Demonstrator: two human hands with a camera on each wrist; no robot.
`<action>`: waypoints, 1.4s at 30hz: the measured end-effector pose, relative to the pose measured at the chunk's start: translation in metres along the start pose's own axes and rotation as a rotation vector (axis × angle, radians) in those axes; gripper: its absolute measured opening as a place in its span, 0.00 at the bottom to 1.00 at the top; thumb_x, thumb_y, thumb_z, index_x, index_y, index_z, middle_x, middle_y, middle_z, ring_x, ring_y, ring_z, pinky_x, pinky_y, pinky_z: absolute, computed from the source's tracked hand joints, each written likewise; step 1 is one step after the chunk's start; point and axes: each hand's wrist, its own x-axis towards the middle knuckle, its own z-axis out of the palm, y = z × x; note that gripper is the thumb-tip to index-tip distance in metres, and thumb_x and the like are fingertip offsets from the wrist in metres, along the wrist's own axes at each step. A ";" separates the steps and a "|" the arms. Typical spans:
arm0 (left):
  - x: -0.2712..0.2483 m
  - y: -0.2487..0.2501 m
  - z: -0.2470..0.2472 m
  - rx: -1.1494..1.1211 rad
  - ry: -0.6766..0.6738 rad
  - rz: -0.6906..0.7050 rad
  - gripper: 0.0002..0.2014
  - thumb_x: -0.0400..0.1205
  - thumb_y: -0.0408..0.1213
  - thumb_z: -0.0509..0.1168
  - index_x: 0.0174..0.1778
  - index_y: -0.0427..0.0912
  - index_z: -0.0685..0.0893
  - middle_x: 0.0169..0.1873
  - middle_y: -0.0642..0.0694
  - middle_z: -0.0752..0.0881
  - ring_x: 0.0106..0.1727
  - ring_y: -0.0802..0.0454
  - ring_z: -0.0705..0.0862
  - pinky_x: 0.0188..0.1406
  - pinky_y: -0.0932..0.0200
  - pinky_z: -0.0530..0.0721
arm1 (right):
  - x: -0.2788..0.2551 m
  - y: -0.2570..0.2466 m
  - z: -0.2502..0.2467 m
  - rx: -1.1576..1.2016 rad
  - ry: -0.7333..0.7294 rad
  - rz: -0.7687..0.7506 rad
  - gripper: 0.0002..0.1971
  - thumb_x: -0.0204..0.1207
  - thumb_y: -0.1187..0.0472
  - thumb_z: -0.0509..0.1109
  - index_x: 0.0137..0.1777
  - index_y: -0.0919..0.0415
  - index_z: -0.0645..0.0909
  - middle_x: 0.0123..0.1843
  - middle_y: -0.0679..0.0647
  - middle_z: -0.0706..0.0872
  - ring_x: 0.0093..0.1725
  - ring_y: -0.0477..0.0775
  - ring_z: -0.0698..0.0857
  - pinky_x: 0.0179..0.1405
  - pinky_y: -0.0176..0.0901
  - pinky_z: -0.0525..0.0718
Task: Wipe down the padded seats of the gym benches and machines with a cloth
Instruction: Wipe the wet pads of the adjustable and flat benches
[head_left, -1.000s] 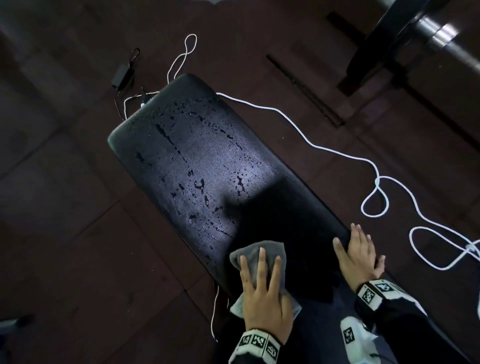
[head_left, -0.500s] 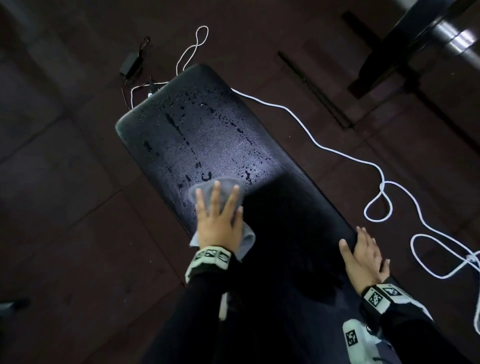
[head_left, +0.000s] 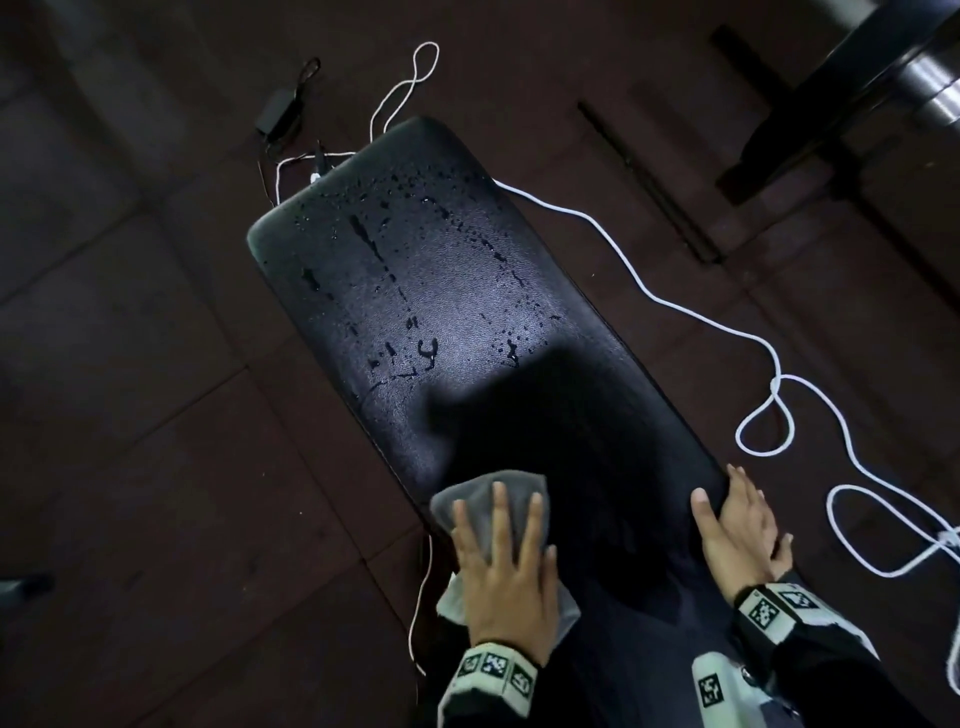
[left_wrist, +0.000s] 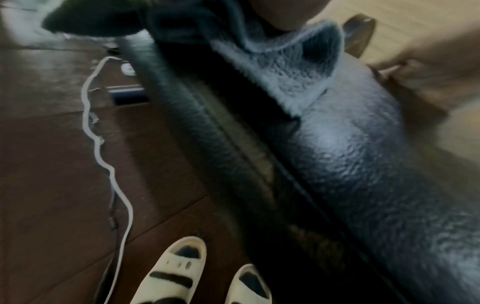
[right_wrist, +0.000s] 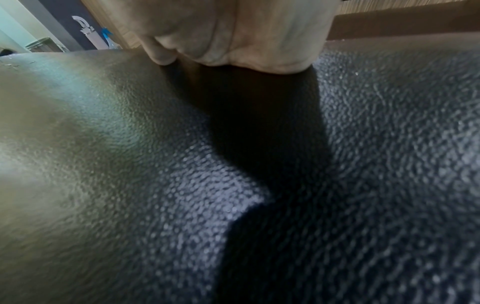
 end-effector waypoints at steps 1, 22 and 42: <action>0.004 0.007 -0.001 -0.006 -0.004 0.011 0.27 0.84 0.49 0.54 0.80 0.50 0.66 0.81 0.37 0.64 0.81 0.23 0.50 0.77 0.30 0.54 | 0.000 0.000 0.000 -0.001 0.003 0.003 0.50 0.56 0.28 0.38 0.81 0.47 0.54 0.83 0.43 0.54 0.82 0.48 0.49 0.77 0.62 0.40; 0.047 -0.083 -0.027 -0.101 0.153 -0.222 0.28 0.84 0.44 0.53 0.81 0.42 0.62 0.81 0.28 0.53 0.82 0.26 0.50 0.75 0.23 0.58 | 0.002 0.001 0.001 0.002 0.012 0.006 0.45 0.62 0.32 0.43 0.81 0.49 0.55 0.83 0.47 0.57 0.82 0.49 0.51 0.77 0.62 0.40; 0.093 -0.055 -0.033 0.046 -0.043 -0.075 0.25 0.86 0.52 0.52 0.81 0.57 0.63 0.83 0.42 0.56 0.81 0.24 0.48 0.81 0.32 0.44 | -0.002 -0.006 -0.005 -0.013 -0.024 0.032 0.50 0.56 0.28 0.40 0.81 0.49 0.56 0.83 0.49 0.58 0.82 0.53 0.52 0.78 0.63 0.43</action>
